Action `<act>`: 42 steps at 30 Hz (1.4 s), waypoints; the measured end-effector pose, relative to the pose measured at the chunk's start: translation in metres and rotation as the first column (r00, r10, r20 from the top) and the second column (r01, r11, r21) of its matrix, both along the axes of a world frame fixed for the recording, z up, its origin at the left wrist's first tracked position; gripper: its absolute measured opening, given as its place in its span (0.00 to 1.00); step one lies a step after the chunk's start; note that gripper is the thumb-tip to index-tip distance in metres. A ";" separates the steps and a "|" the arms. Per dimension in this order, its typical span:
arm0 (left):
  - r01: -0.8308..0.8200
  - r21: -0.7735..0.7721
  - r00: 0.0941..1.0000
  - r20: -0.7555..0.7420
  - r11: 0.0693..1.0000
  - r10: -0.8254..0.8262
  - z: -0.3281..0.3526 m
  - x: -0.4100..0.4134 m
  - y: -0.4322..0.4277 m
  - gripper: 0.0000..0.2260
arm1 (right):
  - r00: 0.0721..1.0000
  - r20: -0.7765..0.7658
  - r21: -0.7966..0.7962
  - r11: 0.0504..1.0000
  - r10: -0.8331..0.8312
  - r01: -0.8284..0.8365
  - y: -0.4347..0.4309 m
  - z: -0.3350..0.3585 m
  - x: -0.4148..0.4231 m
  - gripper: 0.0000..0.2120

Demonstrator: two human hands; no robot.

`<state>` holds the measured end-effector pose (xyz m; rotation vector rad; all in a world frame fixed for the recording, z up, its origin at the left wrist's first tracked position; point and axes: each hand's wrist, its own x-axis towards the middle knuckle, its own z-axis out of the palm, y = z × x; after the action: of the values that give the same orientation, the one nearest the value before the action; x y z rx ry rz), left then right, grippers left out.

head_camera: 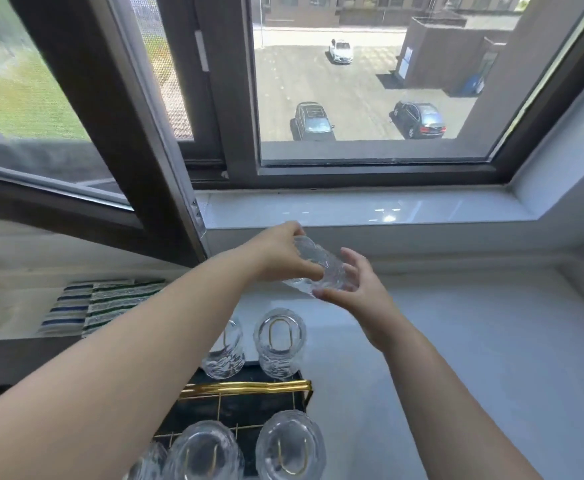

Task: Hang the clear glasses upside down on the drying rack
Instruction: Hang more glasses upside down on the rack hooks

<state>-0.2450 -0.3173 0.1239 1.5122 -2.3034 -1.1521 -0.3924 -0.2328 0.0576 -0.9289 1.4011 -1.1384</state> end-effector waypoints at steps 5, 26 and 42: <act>0.016 0.085 0.941 -0.339 0.996 0.014 0.047 0.045 0.039 0.20 | 0.821 0.550 -0.037 0.986 0.155 -0.161 0.026 0.051 0.018 0.30; -0.352 -0.175 0.894 -0.353 0.920 0.275 0.001 0.219 0.104 0.31 | 0.724 -0.633 -0.177 0.859 0.275 -0.481 0.006 0.097 0.200 0.36; -0.389 0.114 0.867 -0.292 0.914 0.405 -0.078 0.227 0.083 0.27 | 0.343 -0.800 0.180 0.743 0.492 -0.644 -0.019 0.033 0.216 0.41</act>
<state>-0.0183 -0.2341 0.0458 1.5899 -1.6701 -1.2292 -0.1763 -0.2518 0.0910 -2.0794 1.4424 -0.2046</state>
